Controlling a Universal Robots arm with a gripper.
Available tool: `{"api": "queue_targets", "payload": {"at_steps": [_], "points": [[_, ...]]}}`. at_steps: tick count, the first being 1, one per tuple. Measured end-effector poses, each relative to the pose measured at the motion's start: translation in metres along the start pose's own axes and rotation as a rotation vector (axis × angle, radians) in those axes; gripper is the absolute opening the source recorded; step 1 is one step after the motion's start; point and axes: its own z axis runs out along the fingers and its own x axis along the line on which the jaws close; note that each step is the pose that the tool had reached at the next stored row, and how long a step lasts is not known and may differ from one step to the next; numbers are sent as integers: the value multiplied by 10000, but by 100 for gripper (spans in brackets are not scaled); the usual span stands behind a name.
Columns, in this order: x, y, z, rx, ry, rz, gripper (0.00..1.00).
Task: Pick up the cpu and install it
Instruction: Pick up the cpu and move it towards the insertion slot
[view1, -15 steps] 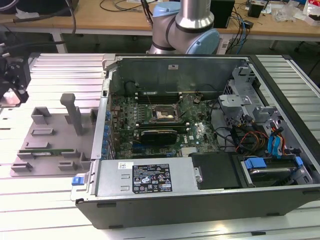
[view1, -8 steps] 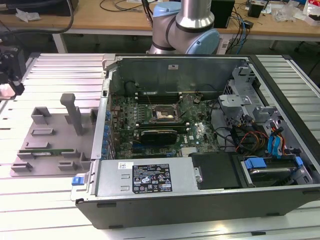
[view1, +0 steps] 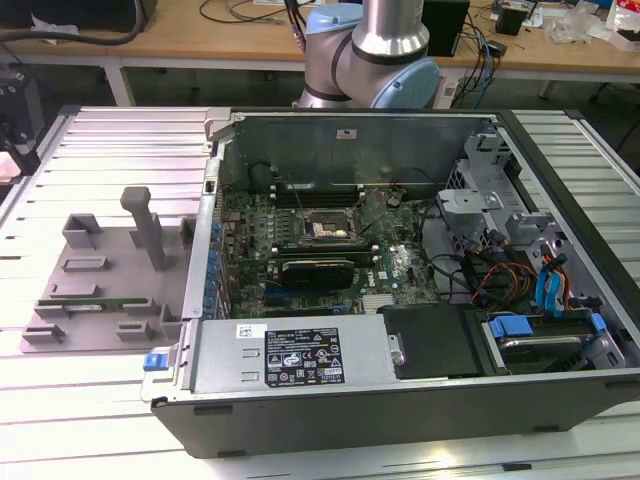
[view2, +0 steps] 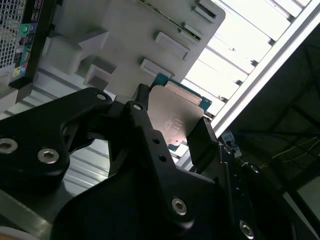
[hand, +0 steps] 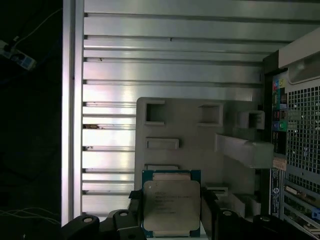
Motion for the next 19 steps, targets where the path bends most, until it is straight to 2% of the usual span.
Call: {"api": "queue_targets", "payload": {"at_steps": [6,12,15,17,19], "points": [[-4,2,-149,1,0,0,55],[-10,3,-153,2,3,2,55],[-51,2,-150,0,0,0,55],[-123,0,-148,0,0,0,55],[-151,0,-147,0,1,0,55]]}}
